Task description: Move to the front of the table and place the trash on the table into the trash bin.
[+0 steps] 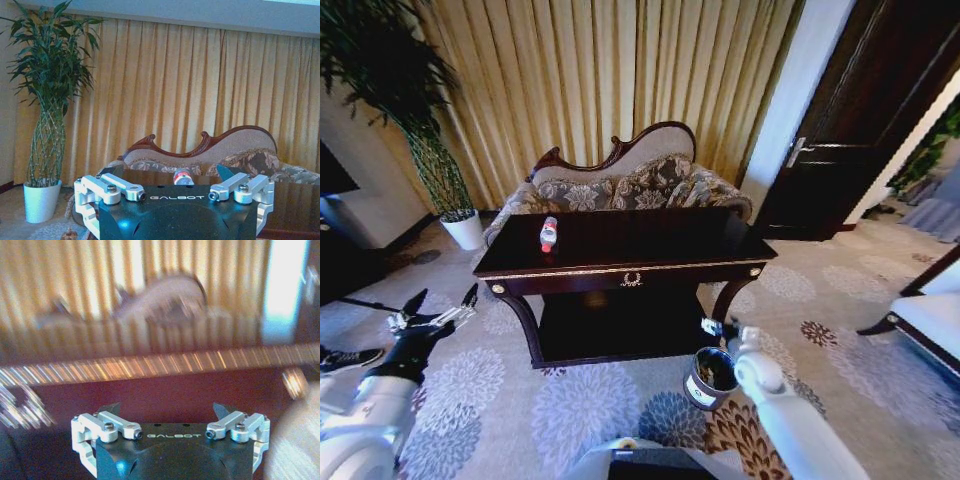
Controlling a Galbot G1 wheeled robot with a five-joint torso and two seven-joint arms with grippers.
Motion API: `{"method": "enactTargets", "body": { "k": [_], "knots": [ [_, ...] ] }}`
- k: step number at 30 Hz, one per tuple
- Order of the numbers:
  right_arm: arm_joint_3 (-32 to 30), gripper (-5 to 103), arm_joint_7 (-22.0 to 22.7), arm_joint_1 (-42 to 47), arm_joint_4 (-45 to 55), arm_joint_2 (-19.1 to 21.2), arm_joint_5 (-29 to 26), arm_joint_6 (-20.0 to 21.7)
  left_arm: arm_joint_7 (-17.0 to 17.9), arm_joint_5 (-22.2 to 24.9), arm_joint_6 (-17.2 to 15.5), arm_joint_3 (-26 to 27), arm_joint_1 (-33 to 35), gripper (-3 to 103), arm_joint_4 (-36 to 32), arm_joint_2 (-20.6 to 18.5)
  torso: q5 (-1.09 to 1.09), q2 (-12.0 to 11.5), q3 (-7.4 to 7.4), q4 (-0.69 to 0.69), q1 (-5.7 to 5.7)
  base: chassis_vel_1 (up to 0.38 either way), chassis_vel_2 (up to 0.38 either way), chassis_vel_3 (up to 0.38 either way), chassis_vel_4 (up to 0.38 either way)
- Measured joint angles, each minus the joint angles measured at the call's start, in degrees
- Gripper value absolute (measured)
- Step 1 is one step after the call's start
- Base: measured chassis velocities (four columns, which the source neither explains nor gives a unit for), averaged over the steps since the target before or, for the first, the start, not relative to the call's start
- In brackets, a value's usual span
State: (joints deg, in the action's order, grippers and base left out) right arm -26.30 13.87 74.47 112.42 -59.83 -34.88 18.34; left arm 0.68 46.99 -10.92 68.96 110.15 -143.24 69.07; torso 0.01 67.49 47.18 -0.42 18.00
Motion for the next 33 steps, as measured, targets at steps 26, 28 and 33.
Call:
{"method": "enactTargets", "body": {
  "k": [26, 28, 33],
  "knots": [
    [-0.4, 100, 2.7, 0.8, 18.3, 2.9, -2.5, 0.4, 1.1, 5.1, -0.5, 3.2, -0.5, 100, 0.0, -1.6, -0.01, 0.0, 0.00, -0.01, -0.02, -0.008, 0.007, 0.007, -0.006],
    [-0.4, 100, 2.5, 0.6, 18.1, 2.9, -2.5, 0.4, 1.1, 5.1, -0.5, 3.2, -0.5, 100, 0.0, -1.6, -0.01, 0.0, -0.01, 0.00, -0.02, -0.095, 0.117, 0.109, -0.116],
    [-0.2, 100, 2.3, 0.5, 17.9, 3.0, -2.4, 0.4, 1.2, 5.1, -0.6, 3.2, -0.5, 100, 0.0, -1.6, -0.01, 0.0, 0.00, -0.01, -0.02, -0.159, 0.166, 0.169, -0.170]
  ]
}}
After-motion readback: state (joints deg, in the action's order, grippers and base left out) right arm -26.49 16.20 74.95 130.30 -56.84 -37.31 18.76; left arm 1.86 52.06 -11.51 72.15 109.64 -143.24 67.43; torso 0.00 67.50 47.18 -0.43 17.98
